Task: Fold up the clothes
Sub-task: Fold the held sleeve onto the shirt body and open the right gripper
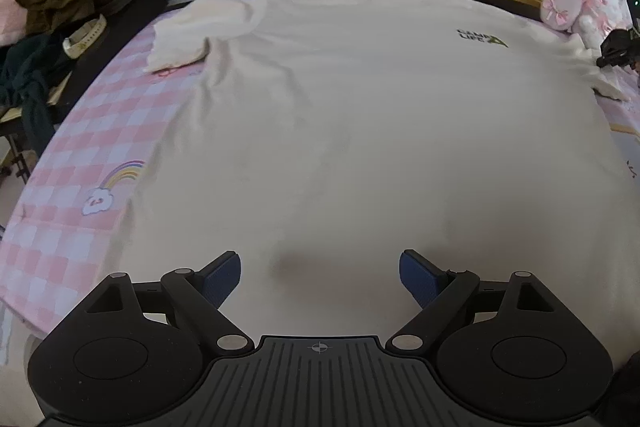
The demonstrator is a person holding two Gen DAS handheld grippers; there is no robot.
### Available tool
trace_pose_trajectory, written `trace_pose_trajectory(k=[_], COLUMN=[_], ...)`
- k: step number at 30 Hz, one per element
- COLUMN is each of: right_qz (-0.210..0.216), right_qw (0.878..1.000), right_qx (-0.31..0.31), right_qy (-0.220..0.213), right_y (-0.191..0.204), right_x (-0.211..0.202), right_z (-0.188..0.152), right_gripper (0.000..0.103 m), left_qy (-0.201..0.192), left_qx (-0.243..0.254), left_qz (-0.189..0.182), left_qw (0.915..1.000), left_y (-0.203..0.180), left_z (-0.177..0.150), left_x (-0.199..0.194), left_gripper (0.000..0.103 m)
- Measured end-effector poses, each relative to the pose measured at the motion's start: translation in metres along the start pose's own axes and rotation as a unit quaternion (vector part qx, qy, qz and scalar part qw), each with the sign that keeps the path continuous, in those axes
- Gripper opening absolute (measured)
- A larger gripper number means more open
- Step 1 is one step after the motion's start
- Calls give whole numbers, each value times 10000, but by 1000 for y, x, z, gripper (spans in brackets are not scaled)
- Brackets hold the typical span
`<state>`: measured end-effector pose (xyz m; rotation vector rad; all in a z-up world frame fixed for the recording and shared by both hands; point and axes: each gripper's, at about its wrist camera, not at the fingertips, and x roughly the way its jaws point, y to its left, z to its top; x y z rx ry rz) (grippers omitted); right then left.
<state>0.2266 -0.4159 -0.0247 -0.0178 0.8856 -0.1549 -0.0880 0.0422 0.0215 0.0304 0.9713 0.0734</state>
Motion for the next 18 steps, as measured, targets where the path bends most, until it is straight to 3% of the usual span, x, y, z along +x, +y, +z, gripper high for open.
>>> trace_pose_trajectory(k=[3, 5, 11, 14, 16, 18], right_qz=[11, 154, 582, 795, 937, 1079], right_qw=[10000, 9999, 9982, 9967, 9954, 9939], right_qx=[10, -12, -78, -111, -133, -155], right_qy=[-13, -30, -84, -110, -128, -146], right_y=[0, 6, 24, 33, 39, 45], right_x=[-4, -21, -71, -96, -113, -130], right_z=[0, -9, -37, -50, -60, -69], right_gripper=[16, 30, 35, 37, 40, 42], left_qy=[-117, -231, -428, -420, -313, -272], left_qx=[-154, -263, -745, -983, -1016, -945], left_qz=[115, 277, 708, 760, 612, 489], left_qw=[9997, 9990, 9938, 9914, 9924, 9939], left_y=[18, 37, 101, 129, 142, 148], left_z=[-1, -3, -13, -20, -23, -27], left_x=[-8, -14, -22, -20, -12, -6], left_gripper=[89, 89, 87, 67, 45, 34])
